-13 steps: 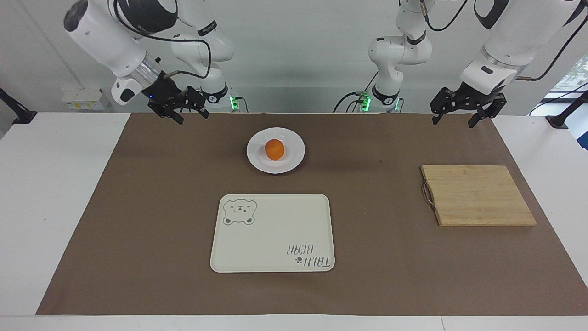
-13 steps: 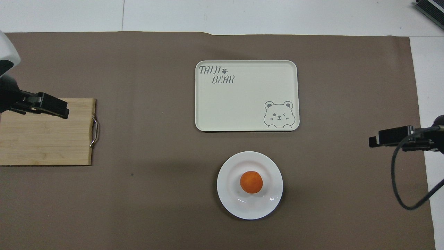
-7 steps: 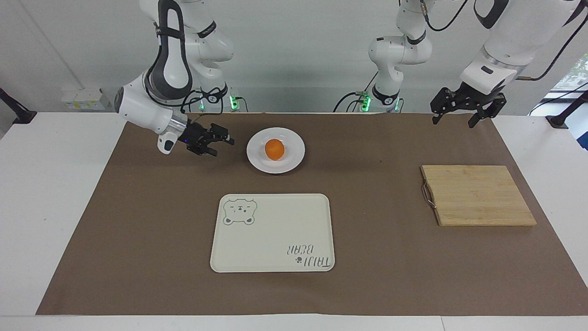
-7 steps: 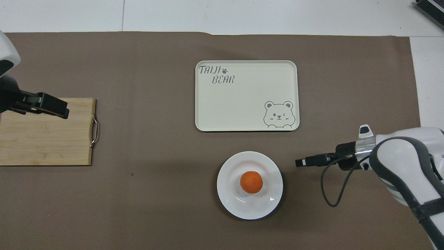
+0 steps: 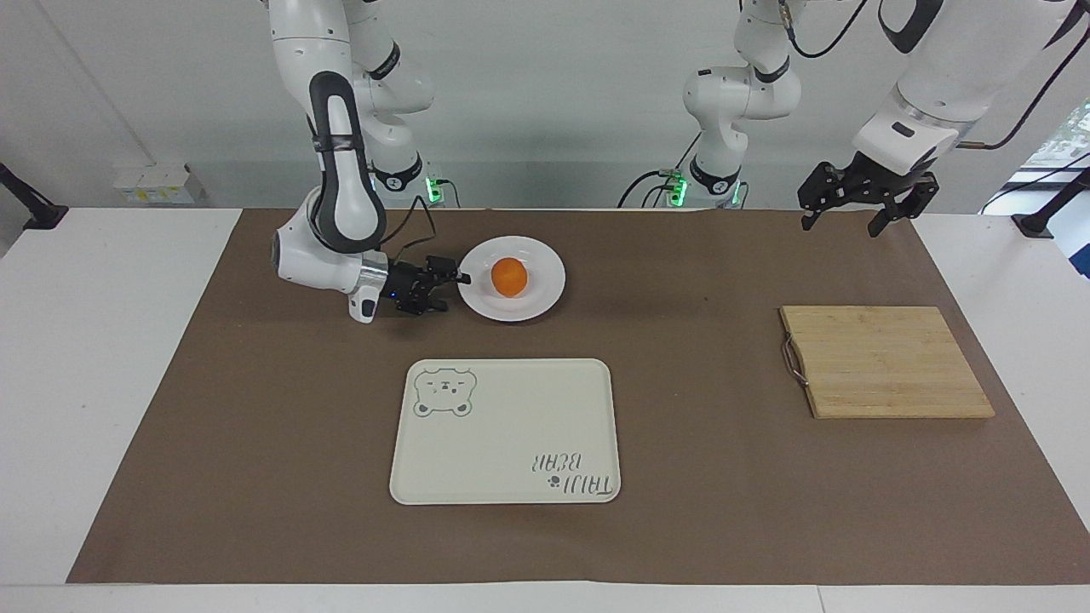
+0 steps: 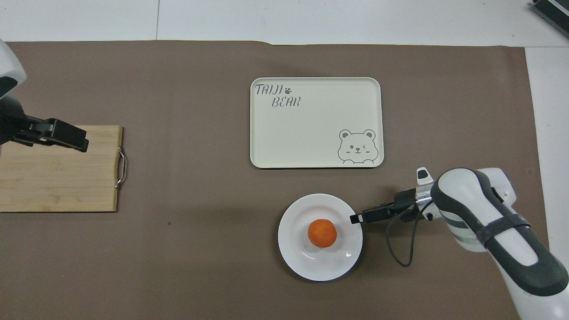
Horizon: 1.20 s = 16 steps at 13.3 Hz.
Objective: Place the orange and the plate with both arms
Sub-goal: 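Reach the right gripper to the rim of the white plate, then grip the plate rim and slide it onto the bear tray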
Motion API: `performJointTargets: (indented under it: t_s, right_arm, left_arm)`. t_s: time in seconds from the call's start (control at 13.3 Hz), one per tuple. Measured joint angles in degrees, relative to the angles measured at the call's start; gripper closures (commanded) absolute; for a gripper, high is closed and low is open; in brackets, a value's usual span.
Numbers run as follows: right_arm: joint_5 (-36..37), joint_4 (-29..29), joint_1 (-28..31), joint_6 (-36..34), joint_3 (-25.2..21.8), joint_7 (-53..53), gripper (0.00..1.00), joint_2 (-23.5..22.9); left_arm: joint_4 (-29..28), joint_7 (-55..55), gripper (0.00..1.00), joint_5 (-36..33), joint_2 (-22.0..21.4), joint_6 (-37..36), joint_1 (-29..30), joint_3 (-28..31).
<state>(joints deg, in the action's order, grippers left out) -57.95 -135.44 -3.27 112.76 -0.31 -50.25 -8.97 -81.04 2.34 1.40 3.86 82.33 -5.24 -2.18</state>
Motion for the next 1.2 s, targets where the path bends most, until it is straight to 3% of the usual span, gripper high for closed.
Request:
performJointTargets:
  t_s: [0.22,0.3,0.45,1.2]
  right_arm:
    - [-0.2,0.1,-1.2,-1.0,0.1,0.0,0.29,0.0]
    - [-0.2,0.1,-1.2,-1.4,0.0,0.0,0.47,0.0]
    - [-0.2,0.2,-1.2,-1.5,0.0,0.0,1.00,0.0]
    - [-0.2,0.0,-1.6,-1.9,0.0,0.0,1.00,0.0]
  left_arm:
    - [0.0,0.0,0.00,0.0,0.0,0.0,0.0,0.0]
    - [0.0,0.0,0.00,0.0,0.0,0.0,0.0,0.0]
    - [0.0,0.0,0.00,0.0,0.0,0.0,0.0,0.0]
    - [0.0,0.0,0.00,0.0,0.0,0.0,0.0,0.0]
